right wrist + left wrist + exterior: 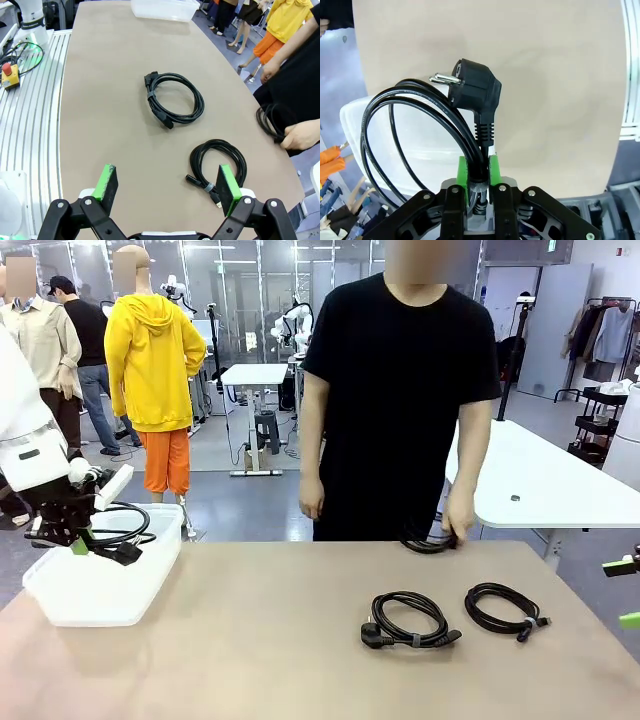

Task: Organize and store the cables.
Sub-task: Place the Power Cable into the Organizing box.

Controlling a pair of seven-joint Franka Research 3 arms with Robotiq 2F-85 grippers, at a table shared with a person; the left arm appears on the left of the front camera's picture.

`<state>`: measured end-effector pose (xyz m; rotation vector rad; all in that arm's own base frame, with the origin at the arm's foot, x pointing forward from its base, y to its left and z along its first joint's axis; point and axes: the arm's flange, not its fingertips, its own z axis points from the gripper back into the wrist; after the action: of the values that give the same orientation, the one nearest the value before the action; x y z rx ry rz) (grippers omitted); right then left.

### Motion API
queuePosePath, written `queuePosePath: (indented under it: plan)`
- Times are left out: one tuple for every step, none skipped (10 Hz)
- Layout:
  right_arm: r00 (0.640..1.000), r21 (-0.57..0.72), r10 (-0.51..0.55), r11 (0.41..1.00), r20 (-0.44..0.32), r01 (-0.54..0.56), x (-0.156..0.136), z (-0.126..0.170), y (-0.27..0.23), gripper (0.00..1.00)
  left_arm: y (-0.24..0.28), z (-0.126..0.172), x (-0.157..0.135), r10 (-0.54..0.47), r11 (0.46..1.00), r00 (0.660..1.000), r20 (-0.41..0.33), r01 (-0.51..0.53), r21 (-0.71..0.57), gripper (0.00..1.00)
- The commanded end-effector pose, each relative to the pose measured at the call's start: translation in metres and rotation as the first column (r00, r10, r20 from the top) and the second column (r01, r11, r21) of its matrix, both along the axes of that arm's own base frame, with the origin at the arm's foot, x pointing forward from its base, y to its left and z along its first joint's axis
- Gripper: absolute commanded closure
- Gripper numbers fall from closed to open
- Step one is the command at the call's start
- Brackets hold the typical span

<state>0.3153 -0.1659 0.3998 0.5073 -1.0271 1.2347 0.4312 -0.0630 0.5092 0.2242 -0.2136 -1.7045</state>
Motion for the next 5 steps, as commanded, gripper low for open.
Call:
queuePosePath:
  plan:
    - [1.0, 0.007, -0.007, 1.0, -0.016, 0.007, -0.001, 0.004, 0.002, 0.0, 0.0, 0.003, 0.002, 0.015, 1.0, 1.0, 0.007, -0.015, -0.001, 1.0]
    - [1.0, 0.007, -0.007, 1.0, -0.016, 0.007, -0.001, 0.004, 0.002, 0.0, 0.0, 0.0, 0.0, 0.0, 1.0, 1.0, 0.0, 0.0, 0.0, 0.81]
    - [1.0, 0.007, -0.007, 1.0, -0.016, 0.007, -0.001, 0.004, 0.002, 0.0, 0.009, 0.001, 0.015, -0.011, 0.999, 1.0, -0.026, 0.01, -0.031, 0.81]
    - [1.0, 0.007, -0.007, 1.0, -0.016, 0.007, -0.001, 0.004, 0.002, 0.0, 0.011, -0.004, 0.028, -0.041, 0.999, 0.999, -0.007, 0.041, 0.001, 0.81]
    - [1.0, 0.007, -0.007, 1.0, -0.016, 0.007, -0.001, 0.004, 0.002, 0.0, 0.014, -0.013, 0.042, -0.011, 1.0, 1.0, -0.008, 0.011, 0.02, 0.81]
